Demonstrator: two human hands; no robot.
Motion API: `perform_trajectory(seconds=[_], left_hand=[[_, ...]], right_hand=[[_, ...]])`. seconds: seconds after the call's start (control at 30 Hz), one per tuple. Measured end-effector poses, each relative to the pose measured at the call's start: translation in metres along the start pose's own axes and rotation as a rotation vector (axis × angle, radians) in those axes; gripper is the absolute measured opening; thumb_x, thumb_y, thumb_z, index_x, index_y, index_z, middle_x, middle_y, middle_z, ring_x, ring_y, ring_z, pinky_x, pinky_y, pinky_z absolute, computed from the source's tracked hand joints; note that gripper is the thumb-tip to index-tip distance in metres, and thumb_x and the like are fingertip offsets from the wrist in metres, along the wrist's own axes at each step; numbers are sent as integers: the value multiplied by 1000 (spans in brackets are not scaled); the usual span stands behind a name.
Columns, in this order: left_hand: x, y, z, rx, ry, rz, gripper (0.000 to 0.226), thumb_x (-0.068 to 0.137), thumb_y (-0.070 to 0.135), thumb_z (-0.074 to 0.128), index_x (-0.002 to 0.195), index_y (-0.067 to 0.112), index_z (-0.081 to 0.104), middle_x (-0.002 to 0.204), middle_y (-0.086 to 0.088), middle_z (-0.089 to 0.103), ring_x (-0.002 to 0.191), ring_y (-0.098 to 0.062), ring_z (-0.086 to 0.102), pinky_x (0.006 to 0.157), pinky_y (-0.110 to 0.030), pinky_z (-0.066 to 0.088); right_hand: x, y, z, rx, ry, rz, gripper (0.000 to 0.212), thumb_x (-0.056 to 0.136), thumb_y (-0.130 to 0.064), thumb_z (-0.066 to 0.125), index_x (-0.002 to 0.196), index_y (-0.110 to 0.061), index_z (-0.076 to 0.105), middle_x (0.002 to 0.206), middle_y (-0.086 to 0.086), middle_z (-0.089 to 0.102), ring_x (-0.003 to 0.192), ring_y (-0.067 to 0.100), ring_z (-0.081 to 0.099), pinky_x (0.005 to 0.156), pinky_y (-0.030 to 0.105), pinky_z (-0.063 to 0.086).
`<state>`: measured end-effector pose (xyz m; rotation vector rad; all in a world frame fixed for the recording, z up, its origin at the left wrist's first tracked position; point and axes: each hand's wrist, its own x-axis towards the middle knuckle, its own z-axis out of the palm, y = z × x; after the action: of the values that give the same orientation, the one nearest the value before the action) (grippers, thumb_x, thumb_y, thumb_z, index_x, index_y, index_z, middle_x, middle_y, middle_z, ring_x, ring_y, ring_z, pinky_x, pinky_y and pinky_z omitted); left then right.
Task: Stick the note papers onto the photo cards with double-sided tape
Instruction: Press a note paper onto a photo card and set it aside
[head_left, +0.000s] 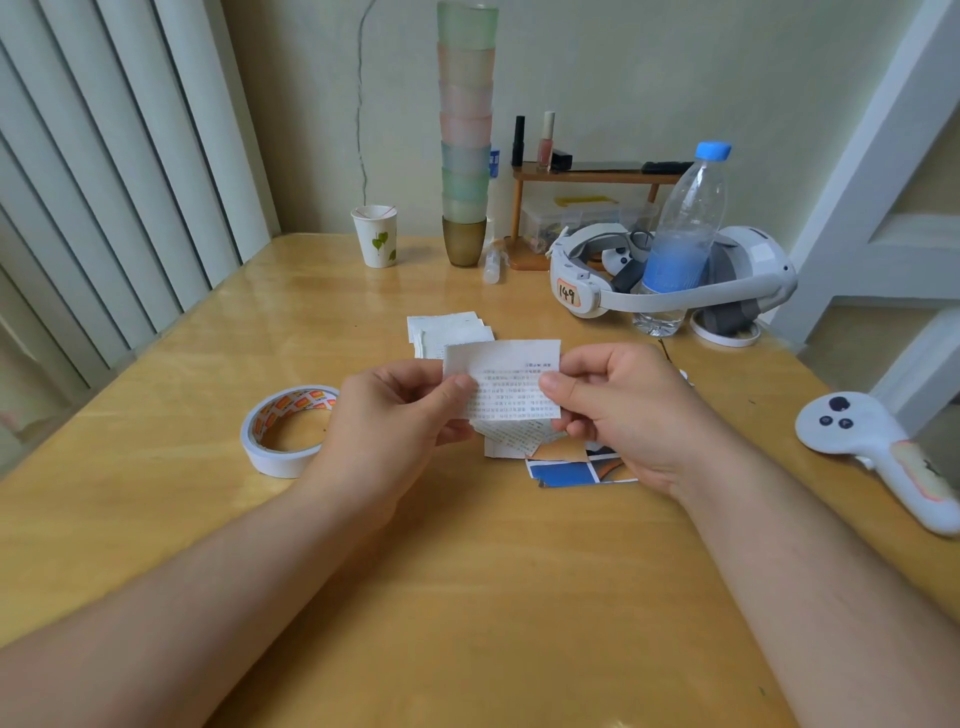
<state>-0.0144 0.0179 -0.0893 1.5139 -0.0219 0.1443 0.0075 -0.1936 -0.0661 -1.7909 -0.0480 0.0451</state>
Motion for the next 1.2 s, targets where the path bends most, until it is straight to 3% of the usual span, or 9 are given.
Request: perform_trajectory(seconds=[0.13,0.27,0.37,0.47,0.53,0.77,0.97,1.03,1.2], left_hand=[[5,4,-4,-111,60,-13,13,100,10,69,109,13,78,85,-4,79,71,-14,71,73,-27,63],[9,6,-7,-173,90,-33,31,100,11,69,105,42,68,87,0,80,74,-14,72,82,-32,65],[9,8,-6,-188,83,-37,26,101,11,67,105,37,71,84,2,79,72,-12,70,85,-34,65],[8,8,-6,-206,82,-55,25,100,12,68,114,32,71,83,3,79,72,-11,70,85,-35,65],[9,7,-7,-204,73,-65,29,100,12,68,125,27,70,83,4,79,72,-10,71,84,-34,64],[13,3,-9,-216,47,-65,35,100,11,68,133,20,69,86,-1,76,70,-11,68,84,-34,63],[13,1,-9,-228,33,-54,31,101,9,66,130,20,70,88,-4,75,69,-11,67,79,-31,62],[15,1,-10,-232,34,-62,32,101,9,66,131,18,70,88,-4,74,69,-11,66,79,-31,62],[15,0,-10,-255,32,-85,32,100,8,67,131,16,70,90,-5,73,67,-12,65,76,-29,62]], right_hand=[[3,3,-5,-187,81,-72,15,102,-18,64,95,-22,77,77,-2,75,63,9,65,58,23,52],[4,9,-1,-581,113,-116,29,102,-17,54,109,-35,76,98,-11,72,73,7,60,60,21,46],[6,14,6,-792,68,-140,26,99,-35,59,120,-30,74,105,-14,59,92,10,57,78,27,44],[9,18,10,-915,13,-76,52,91,-62,63,132,-30,66,108,-11,49,112,17,53,89,34,46],[9,19,11,-969,-6,-58,62,85,-69,67,134,-31,64,108,-10,45,119,20,49,92,35,44],[7,19,15,-856,34,-60,41,79,-55,83,109,-33,64,110,-10,54,103,14,56,76,28,44],[4,17,16,-710,31,-80,34,80,-34,88,97,-29,60,88,-16,66,76,-3,61,51,11,38],[5,18,15,-650,8,-68,28,82,-27,87,97,-28,64,82,-14,69,71,-4,64,49,7,39],[3,11,7,-440,2,-30,5,92,-22,77,94,-26,75,82,-9,78,73,6,75,63,29,57]])
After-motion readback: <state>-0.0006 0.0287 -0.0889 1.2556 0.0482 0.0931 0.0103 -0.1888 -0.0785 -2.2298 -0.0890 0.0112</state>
